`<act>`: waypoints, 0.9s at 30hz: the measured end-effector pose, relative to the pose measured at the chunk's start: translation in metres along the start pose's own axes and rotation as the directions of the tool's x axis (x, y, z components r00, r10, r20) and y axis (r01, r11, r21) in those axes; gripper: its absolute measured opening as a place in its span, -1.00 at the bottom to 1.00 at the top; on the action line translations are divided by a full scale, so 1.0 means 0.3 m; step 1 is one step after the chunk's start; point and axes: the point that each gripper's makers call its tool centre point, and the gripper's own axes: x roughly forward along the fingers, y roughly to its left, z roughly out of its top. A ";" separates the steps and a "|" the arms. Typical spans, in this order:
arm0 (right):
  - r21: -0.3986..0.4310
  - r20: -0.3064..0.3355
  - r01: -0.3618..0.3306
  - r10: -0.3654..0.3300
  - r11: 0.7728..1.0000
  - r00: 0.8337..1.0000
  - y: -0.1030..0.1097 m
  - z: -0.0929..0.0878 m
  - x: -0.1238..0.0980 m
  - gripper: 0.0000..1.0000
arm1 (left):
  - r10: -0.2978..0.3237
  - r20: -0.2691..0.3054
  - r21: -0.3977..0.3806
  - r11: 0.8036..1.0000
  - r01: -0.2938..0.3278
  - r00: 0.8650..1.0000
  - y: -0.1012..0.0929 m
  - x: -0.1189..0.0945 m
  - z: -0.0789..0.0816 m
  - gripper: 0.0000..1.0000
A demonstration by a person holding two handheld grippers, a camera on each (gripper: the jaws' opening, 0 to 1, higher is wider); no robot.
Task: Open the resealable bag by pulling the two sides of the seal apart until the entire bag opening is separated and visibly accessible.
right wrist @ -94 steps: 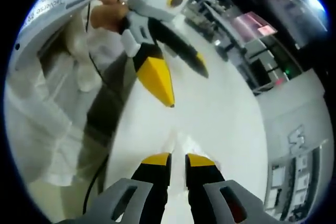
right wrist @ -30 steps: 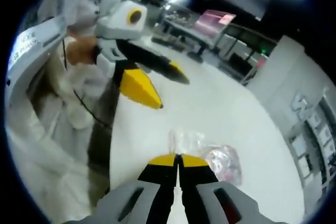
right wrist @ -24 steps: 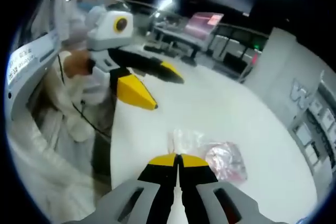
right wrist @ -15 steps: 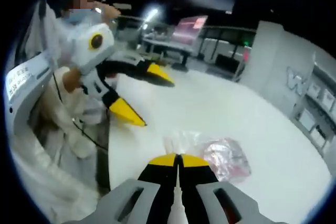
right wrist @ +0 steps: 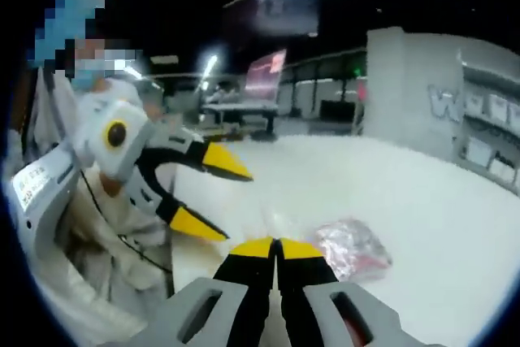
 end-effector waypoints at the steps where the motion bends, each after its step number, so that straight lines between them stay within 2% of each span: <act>1: 0.005 0.002 -0.001 0.001 1.000 1.000 0.000 -0.001 0.001 -1.00 | -0.015 0.009 0.042 0.999 0.014 1.000 -0.001 0.004 0.004 -0.39; 2: 0.010 0.005 -0.002 0.002 1.000 1.000 0.000 -0.003 0.002 -1.00 | -0.034 0.017 0.070 0.997 0.033 0.999 -0.004 0.004 -0.002 -0.40; 4: 0.022 0.011 -0.004 0.004 1.000 1.000 0.000 -0.007 0.004 -1.00 | -0.088 -0.007 0.127 0.988 0.088 0.996 -0.012 0.007 -0.033 -0.41; 6: 0.041 0.023 -0.010 0.009 0.999 1.000 0.000 -0.005 0.004 -1.00 | -0.114 -0.014 0.223 0.968 0.114 0.993 -0.012 0.021 -0.039 -0.46; 8: 0.048 0.039 -0.006 0.004 0.999 0.999 -0.004 0.003 0.000 -1.00 | -0.141 -0.035 0.283 0.948 0.145 0.989 -0.017 0.033 -0.044 -0.52; 10: 0.062 0.056 -0.004 0.000 0.998 0.998 -0.010 0.012 -0.008 -1.00 | -0.164 -0.026 0.344 0.925 0.162 0.986 -0.029 0.040 -0.028 -0.53; 13: 0.088 0.076 -0.001 -0.006 0.996 0.997 -0.021 0.019 -0.017 -1.00 | -0.175 -0.019 0.409 0.897 0.167 0.984 -0.043 0.051 -0.009 -0.54; 16: 0.099 0.089 -0.002 -0.006 0.995 0.996 -0.024 0.023 -0.023 -1.00 | -0.170 -0.030 0.494 0.854 0.162 0.985 -0.057 0.064 0.004 -0.61; 18: 0.104 0.096 -0.006 -0.004 0.995 0.995 -0.023 0.025 -0.026 -1.00 | -0.170 -0.043 0.511 0.843 0.168 0.984 -0.065 0.074 0.007 -0.71; 21: 0.104 0.095 -0.012 0.002 0.994 0.995 -0.023 0.024 -0.027 -1.00 | -0.170 -0.046 0.574 0.802 0.166 0.984 -0.066 0.086 0.025 -0.71; 25: 0.101 0.088 -0.018 0.009 0.995 0.996 -0.019 0.019 -0.026 -1.00 | -0.185 -0.043 0.621 0.765 0.171 0.982 -0.073 0.097 0.052 -0.71; 27: 0.103 0.092 -0.019 0.010 0.994 0.996 -0.021 0.021 -0.028 -1.00 | -0.201 -0.052 0.652 0.735 0.186 0.978 -0.085 0.108 0.059 -0.71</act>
